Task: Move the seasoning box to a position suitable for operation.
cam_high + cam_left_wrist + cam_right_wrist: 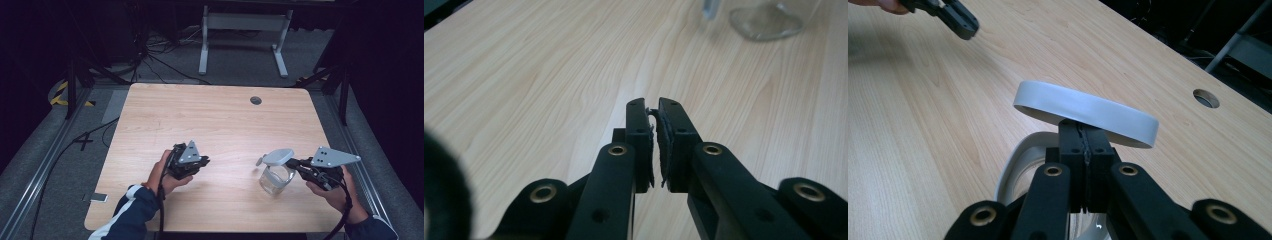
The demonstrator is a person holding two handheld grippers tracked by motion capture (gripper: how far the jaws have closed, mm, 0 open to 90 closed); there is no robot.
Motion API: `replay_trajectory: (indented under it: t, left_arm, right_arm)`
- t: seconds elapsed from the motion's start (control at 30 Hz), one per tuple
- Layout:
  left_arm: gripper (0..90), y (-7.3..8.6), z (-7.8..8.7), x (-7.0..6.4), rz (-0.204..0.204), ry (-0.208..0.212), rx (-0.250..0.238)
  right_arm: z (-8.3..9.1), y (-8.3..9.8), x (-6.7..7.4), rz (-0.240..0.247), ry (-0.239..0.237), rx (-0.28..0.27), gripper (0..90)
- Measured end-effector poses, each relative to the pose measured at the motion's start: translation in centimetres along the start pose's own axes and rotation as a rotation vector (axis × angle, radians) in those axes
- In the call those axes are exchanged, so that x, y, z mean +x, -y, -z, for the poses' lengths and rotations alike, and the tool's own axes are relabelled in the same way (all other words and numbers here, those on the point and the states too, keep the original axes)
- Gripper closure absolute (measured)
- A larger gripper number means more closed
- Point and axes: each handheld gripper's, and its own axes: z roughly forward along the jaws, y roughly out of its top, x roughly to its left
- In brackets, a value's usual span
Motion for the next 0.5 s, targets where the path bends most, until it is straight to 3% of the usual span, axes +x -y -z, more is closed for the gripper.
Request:
replay_trajectory:
  t: [0.27, 0.5]
  left_arm:
    - [82.9, 4.1, 3.8, 1.4, 0.077, -0.074, 0.025]
    - [82.3, 6.6, 5.0, 1.6, 0.112, -0.105, 0.054]
  right_arm:
    - [-0.4, -0.6, -0.3, 0.007, 0.009, -0.009, 90.0]
    - [-0.8, -1.0, -0.7, 0.003, 0.008, -0.015, 89.9]
